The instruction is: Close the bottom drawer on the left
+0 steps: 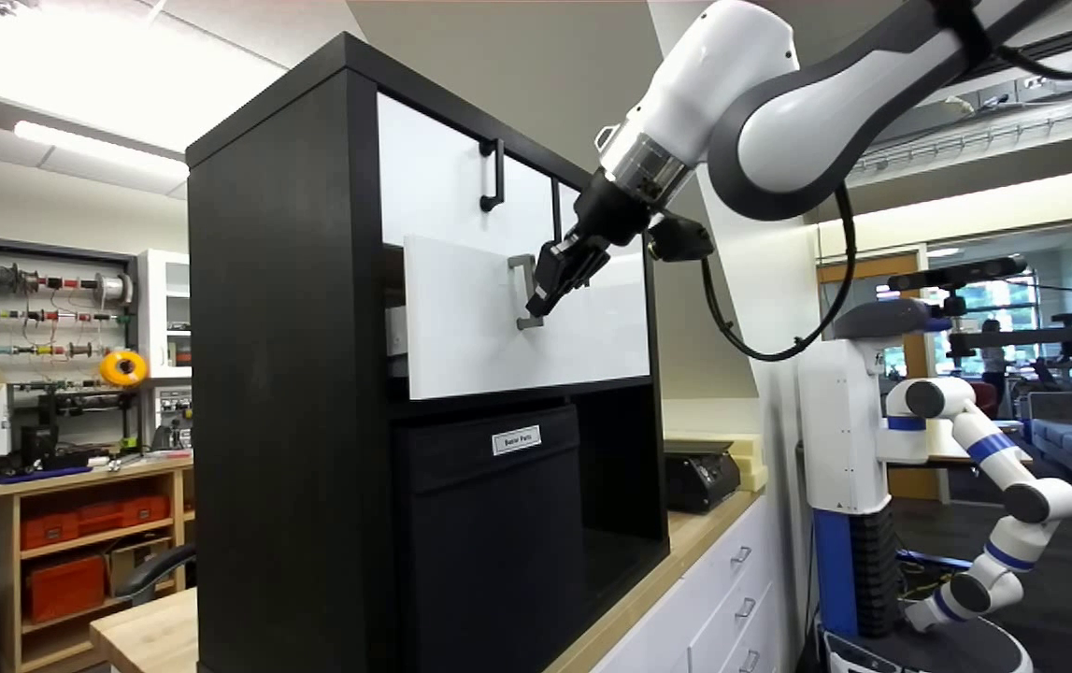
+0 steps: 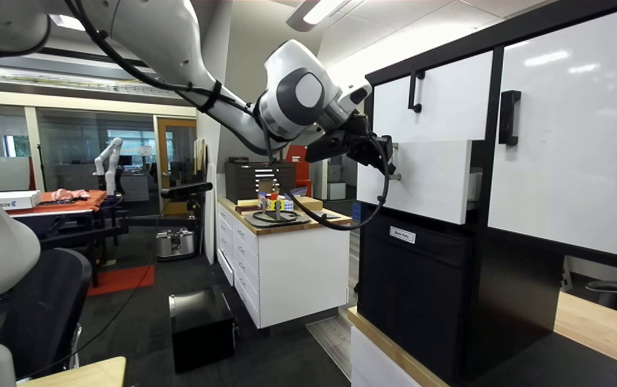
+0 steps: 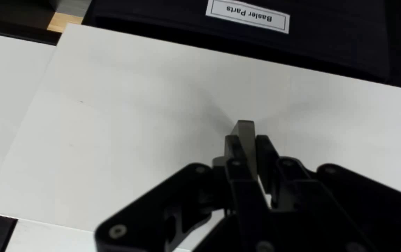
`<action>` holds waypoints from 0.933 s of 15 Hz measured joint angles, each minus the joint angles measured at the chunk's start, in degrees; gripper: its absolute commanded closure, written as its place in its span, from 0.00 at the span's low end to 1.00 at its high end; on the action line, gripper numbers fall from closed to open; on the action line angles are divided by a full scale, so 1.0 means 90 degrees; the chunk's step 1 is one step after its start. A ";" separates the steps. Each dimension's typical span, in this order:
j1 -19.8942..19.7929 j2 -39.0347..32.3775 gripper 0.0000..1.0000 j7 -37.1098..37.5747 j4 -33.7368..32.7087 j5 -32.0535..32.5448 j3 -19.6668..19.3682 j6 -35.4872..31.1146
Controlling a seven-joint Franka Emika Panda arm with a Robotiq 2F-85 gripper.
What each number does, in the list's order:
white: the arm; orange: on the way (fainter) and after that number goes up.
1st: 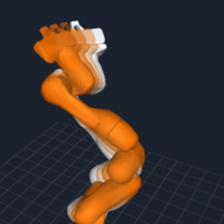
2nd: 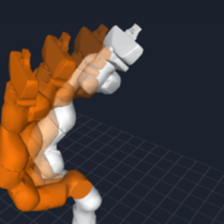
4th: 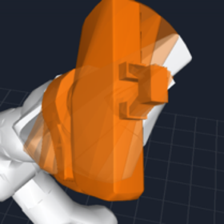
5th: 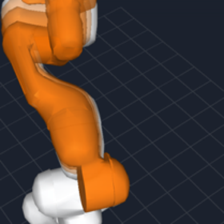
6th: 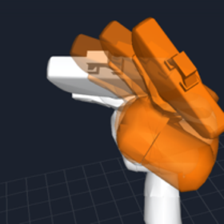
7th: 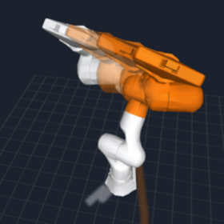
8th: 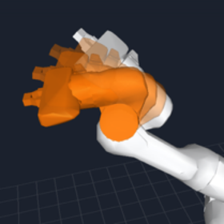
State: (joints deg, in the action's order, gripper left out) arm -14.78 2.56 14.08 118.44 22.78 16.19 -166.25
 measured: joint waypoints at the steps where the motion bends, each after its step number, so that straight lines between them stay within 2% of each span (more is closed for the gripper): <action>1: 0.0001 -0.0175 0.94 0.0033 -0.0186 0.0066 0.0000 0.0009; 8: 0.0027 -0.0952 0.94 0.0040 -0.1028 0.0150 -0.0005 0.0025; 9: 0.0032 -0.0998 0.61 0.0040 -0.1082 0.0167 -0.0006 0.0030; 10: 0.0037 -0.0999 0.60 0.0040 -0.1096 0.0168 -0.0006 0.0062; 14: 0.0148 -0.1020 0.35 0.0064 -0.1117 0.0171 0.0004 0.0530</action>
State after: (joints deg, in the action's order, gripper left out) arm -13.45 -6.61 14.65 108.39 24.32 16.22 -161.49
